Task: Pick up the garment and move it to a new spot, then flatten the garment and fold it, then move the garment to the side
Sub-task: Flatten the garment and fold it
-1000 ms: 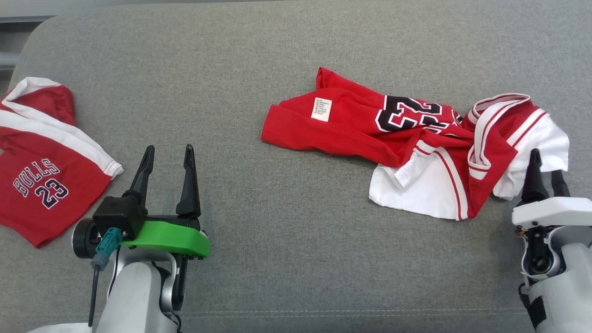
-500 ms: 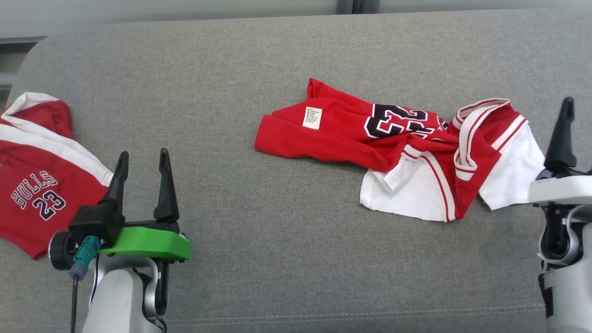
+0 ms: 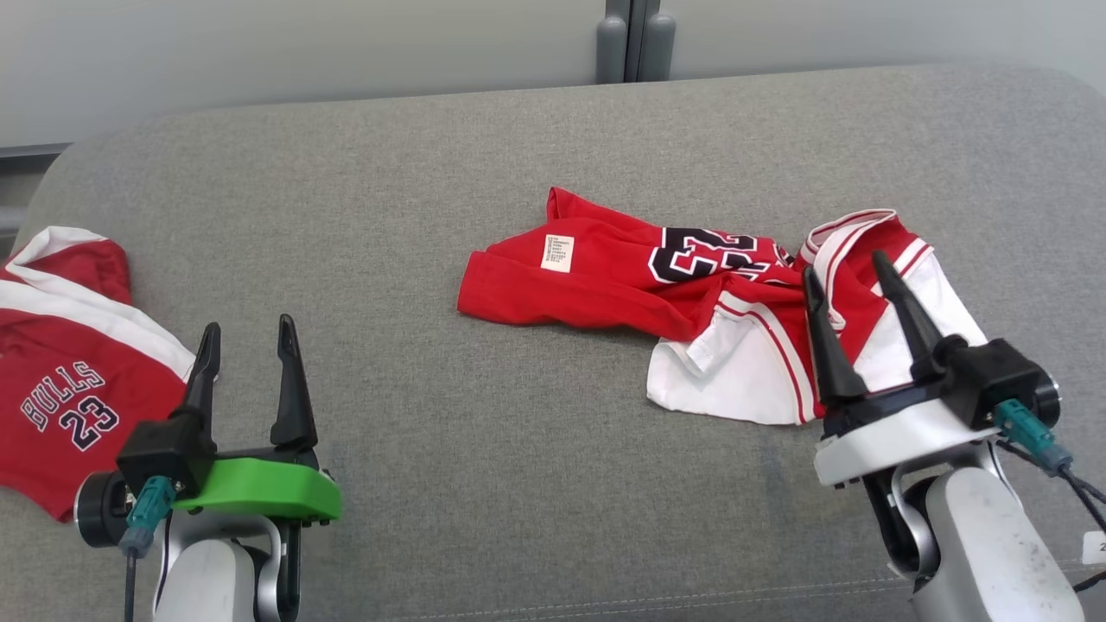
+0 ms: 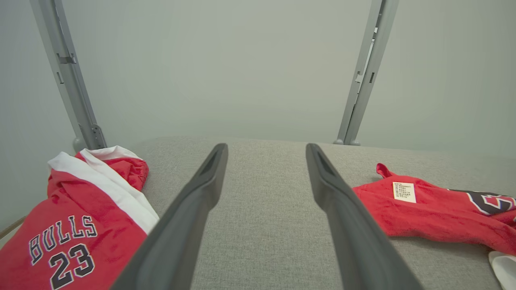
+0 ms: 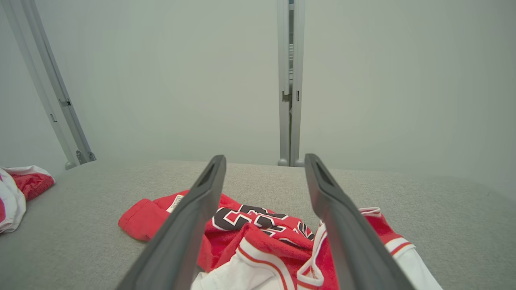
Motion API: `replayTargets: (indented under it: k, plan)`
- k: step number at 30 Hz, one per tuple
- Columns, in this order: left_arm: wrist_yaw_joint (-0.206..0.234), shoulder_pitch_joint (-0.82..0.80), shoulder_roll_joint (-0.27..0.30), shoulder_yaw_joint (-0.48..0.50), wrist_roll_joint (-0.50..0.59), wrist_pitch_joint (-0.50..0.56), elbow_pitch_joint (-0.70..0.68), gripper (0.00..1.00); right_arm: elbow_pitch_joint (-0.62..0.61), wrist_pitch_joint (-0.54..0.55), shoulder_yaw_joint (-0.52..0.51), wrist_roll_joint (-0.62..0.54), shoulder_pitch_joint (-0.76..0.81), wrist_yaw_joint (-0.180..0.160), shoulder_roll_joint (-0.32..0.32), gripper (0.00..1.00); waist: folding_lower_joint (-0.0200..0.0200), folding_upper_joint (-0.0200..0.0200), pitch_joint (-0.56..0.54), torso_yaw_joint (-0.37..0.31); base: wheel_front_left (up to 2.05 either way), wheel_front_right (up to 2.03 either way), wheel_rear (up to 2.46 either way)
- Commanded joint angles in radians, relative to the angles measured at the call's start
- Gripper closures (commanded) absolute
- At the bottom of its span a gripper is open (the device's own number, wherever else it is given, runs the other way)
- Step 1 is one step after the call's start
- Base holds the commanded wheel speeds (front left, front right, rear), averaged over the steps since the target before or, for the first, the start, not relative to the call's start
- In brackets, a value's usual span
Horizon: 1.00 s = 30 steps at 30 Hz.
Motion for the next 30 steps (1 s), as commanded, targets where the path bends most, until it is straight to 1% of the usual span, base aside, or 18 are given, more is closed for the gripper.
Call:
replayTargets:
  k: [1,3,7,12,19,23,30]
  plan:
    - [-0.002,0.014,0.002,-0.001,0.006,-0.004,0.004,0.0,0.004,-0.004,0.006,-0.008,0.018,0.0,-0.001,0.0,0.0001,0.0,-0.009,-0.004,0.0,0.0,0.0]
    - [0.0,0.023,0.001,-0.002,0.004,-0.004,0.012,0.0,0.013,-0.004,0.022,-0.044,0.035,0.0,0.002,0.0,0.0001,0.0,-0.019,-0.006,0.0,0.0,0.0]
    - [0.006,0.037,-0.003,-0.002,-0.006,-0.004,0.021,0.0,0.026,-0.004,0.035,-0.076,0.076,0.0,0.023,0.0,0.0001,0.0,-0.033,-0.01,0.0,0.0,0.0]
    - [0.012,0.051,0.001,0.0,0.002,-0.004,0.028,0.0,0.041,-0.004,0.04,-0.08,0.102,0.0,0.04,0.0,0.0001,0.0,-0.042,-0.013,0.0,0.0,0.0]
    - [0.007,0.043,0.008,-0.01,0.003,-0.004,0.037,0.0,0.05,-0.004,0.043,-0.074,0.097,0.0,0.048,0.0,0.0001,0.0,-0.039,-0.004,0.0,0.0,0.0]
    - [-0.002,0.018,0.003,-0.019,-0.009,-0.004,0.039,0.0,0.07,0.028,0.072,-0.073,0.077,0.0,0.025,0.0,0.0001,0.0,-0.025,0.014,0.0,0.0,0.0]
    - [-0.007,-0.014,-0.007,-0.043,-0.019,-0.004,0.048,0.0,0.158,0.106,0.175,-0.074,0.051,0.0,-0.032,0.0,0.0001,0.0,0.017,0.064,0.0,0.0,0.0]
